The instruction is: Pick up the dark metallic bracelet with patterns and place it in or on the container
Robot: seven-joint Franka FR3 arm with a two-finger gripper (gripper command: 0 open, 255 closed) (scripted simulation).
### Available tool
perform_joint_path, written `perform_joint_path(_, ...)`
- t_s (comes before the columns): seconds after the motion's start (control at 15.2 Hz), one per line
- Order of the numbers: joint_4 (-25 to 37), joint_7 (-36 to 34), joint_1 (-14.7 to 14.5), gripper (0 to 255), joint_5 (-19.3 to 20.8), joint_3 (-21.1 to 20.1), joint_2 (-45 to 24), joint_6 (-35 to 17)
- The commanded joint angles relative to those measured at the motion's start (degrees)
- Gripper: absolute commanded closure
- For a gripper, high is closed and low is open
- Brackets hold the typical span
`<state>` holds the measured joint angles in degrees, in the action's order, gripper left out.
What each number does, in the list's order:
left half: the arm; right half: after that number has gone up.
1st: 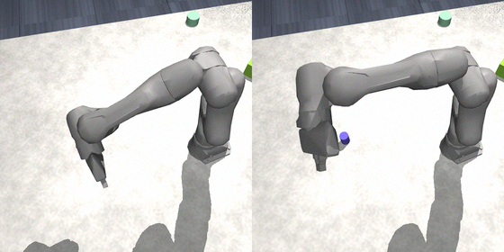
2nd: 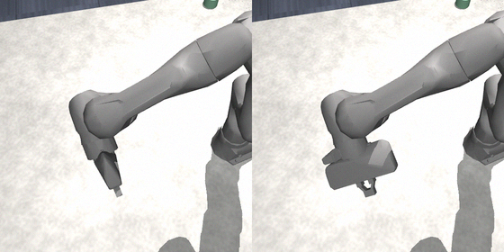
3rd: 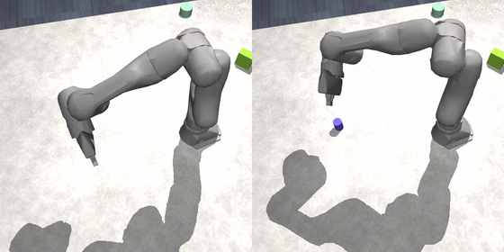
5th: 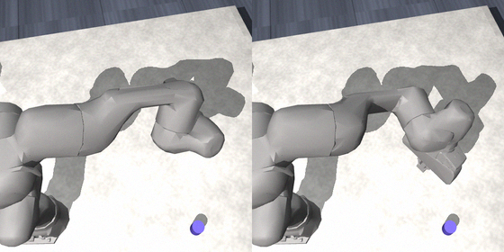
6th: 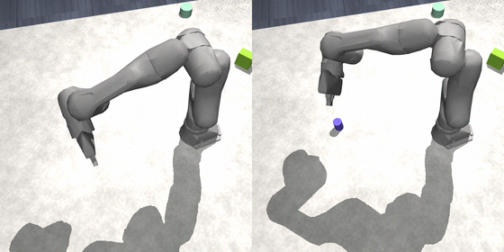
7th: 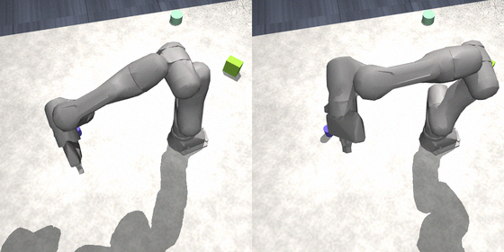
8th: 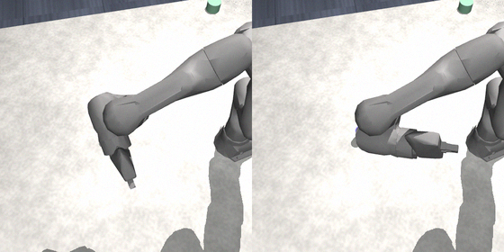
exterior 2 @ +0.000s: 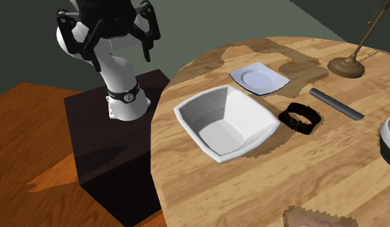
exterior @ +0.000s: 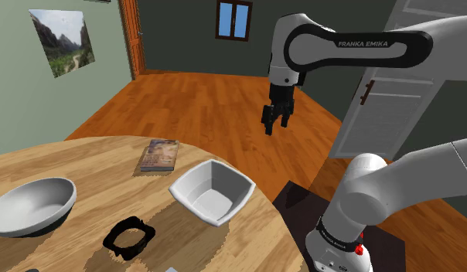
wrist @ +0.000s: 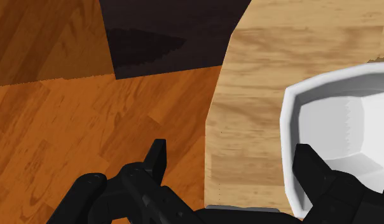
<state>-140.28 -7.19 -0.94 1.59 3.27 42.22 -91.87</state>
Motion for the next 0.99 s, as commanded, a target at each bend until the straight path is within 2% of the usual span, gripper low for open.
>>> perform_joint_path(0.0, 0.0, 0.0, 0.0, 0, 0.0, 0.0, 0.0, 0.0)
perform_joint_path(0.46, -0.5, -5.5, -4.0, 0, -4.8, -5.9, -8.4, -8.9)
perform_joint_path(0.92, 2.4, -10.6, -7.3, 0, -7.9, -11.5, -19.3, -17.4)
